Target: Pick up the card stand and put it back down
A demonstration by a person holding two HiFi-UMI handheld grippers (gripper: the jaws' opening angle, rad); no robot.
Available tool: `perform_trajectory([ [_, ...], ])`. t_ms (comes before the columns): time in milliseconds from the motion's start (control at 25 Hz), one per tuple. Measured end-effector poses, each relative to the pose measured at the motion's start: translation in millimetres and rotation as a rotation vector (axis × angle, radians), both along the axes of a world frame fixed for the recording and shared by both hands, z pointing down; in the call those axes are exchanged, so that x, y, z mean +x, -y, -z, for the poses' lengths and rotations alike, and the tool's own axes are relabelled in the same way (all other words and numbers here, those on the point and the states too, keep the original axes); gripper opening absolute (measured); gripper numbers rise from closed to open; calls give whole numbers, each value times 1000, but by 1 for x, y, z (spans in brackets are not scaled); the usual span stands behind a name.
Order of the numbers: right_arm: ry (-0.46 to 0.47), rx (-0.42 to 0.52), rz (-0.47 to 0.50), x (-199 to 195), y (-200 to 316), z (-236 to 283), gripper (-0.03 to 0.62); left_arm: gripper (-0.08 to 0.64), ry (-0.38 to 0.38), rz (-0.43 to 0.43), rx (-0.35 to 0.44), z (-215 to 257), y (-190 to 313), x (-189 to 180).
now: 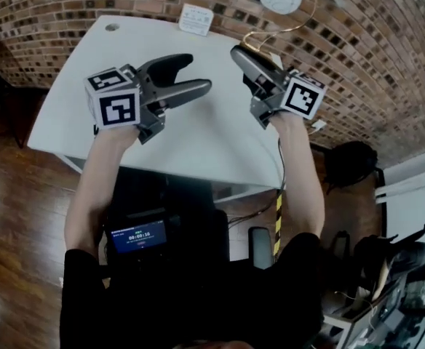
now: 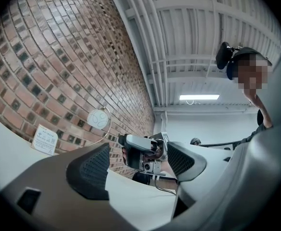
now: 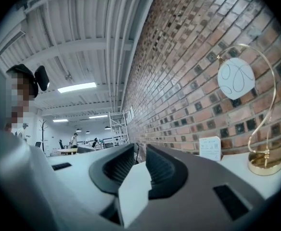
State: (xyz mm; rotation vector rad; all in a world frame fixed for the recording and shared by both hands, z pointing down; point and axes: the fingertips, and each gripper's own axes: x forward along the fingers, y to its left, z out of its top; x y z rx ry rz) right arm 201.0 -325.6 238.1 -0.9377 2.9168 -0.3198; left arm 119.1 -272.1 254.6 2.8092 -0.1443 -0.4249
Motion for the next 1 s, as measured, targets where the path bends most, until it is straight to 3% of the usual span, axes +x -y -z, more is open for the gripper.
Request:
perform_trajectory([
  [240, 27, 46, -8, -3, -36, 10, 90, 374, 8, -29, 54, 11, -23, 10],
  [640, 58, 110, -56, 24, -107, 26, 72, 374, 17, -113, 69, 17, -75, 46],
  [1000, 87, 112, -46, 15, -150, 27, 37, 374, 2, -130, 43, 16, -110, 42],
])
